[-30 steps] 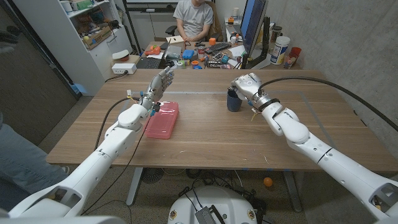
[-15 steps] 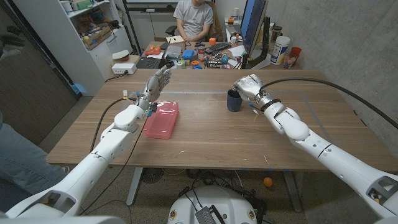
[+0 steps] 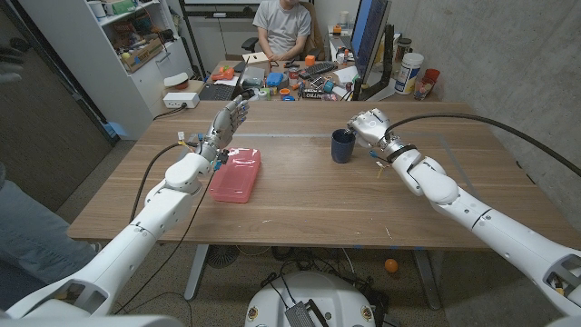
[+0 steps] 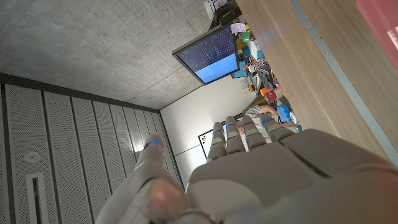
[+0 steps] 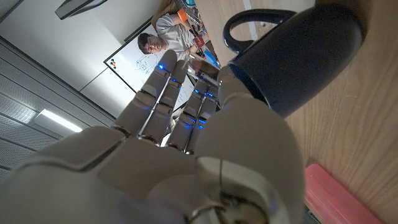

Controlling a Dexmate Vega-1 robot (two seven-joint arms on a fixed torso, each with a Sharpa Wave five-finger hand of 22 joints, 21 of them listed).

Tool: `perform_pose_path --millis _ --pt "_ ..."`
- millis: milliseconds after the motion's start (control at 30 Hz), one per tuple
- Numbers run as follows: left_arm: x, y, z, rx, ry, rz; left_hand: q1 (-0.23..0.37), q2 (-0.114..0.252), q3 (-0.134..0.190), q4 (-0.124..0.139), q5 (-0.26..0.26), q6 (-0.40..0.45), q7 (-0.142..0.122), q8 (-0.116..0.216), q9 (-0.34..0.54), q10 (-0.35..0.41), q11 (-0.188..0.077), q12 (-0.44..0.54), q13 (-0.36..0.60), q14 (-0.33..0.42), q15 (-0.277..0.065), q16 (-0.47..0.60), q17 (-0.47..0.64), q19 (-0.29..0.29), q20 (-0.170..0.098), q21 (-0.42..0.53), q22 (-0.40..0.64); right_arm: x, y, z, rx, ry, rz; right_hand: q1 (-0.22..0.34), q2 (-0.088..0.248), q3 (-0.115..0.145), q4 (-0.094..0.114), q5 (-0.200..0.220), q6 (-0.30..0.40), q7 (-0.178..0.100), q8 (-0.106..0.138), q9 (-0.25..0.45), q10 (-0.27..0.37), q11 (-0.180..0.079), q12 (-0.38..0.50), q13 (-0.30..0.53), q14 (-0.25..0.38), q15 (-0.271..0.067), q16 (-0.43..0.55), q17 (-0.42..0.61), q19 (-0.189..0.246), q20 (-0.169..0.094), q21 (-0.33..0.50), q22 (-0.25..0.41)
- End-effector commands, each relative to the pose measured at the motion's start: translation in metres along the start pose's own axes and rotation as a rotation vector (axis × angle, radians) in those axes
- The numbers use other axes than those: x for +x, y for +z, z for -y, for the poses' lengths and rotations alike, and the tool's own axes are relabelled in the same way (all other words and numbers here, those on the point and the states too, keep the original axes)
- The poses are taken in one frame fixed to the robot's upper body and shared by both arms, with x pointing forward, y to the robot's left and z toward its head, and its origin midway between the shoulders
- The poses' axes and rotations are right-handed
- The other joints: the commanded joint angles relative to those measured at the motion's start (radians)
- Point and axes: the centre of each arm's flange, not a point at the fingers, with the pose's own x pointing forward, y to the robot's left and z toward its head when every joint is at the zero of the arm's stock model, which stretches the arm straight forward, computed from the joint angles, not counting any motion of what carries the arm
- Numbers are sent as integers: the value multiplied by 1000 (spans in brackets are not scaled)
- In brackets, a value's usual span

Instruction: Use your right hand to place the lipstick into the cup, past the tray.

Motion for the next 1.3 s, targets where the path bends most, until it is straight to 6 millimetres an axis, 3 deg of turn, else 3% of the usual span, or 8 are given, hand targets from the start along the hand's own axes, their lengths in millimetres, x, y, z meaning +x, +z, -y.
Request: perform_pose_path --millis 33,300,433,933,1000,1100,1300 --pt "6 -5 6 -19 -14 -2 4 8 1 -7 0 7 0 3 3 0 0 2 4 -6 1 4 4 -4 1 6 3 -6 2 21 -23 -38 36 -12 -17 1 -2 8 57 -97 -12 6 -37 8 -16 9 -15 -32 -18 2 -14 7 -7 3" --pt "12 -4 11 -24 -32 4 5 8 1 -7 0 7 -1 3 3 0 0 2 4 -6 1 4 4 -3 3 7 3 -11 6 33 -37 -83 -10 -52 -56 -2 0 24 -99 -69 -81 5 -163 62 -61 31 -87 25 -77 11 -76 45 -34 4" --pt "14 -4 14 -25 -40 8 5 9 1 -7 0 7 -1 3 3 0 0 2 4 -6 2 4 4 -3 2 7 3 -9 11 36 -37 -82 -24 -60 -61 2 0 31 -142 -58 -99 8 -205 82 -74 38 -124 43 -97 16 -103 62 -46 4" --pt "9 -4 9 -27 -27 9 5 9 1 -7 0 7 0 3 3 0 0 2 4 -7 3 3 4 -3 2 7 3 -3 14 24 -11 -51 -60 -80 -62 0 8 36 -140 -57 -99 11 -223 89 -77 44 -149 53 -108 24 -126 69 -56 5" --pt "9 -4 8 -30 -29 7 5 10 1 -7 0 7 0 3 3 0 0 2 4 -8 3 3 4 -4 3 7 3 -6 11 26 22 -74 -94 -90 -46 6 15 39 -136 -60 -98 13 -192 81 -62 48 -109 39 -92 31 -101 61 -46 6" --pt "9 -5 8 -29 -31 5 5 10 1 -7 0 8 0 3 3 1 3 3 4 -8 3 3 4 -3 1 7 3 -12 3 33 79 -109 -160 -99 -39 13 14 38 -92 -52 -80 16 -95 81 -22 57 -24 18 -68 35 -24 48 -15 8" --pt "12 -2 8 -34 -50 6 5 10 1 -7 0 8 1 3 3 2 1 3 4 -8 3 3 4 -3 -1 7 3 -21 -16 58 210 -189 -299 -142 -45 3 32 29 -87 -47 -80 18 -36 89 -5 54 42 15 -67 17 36 42 11 9"
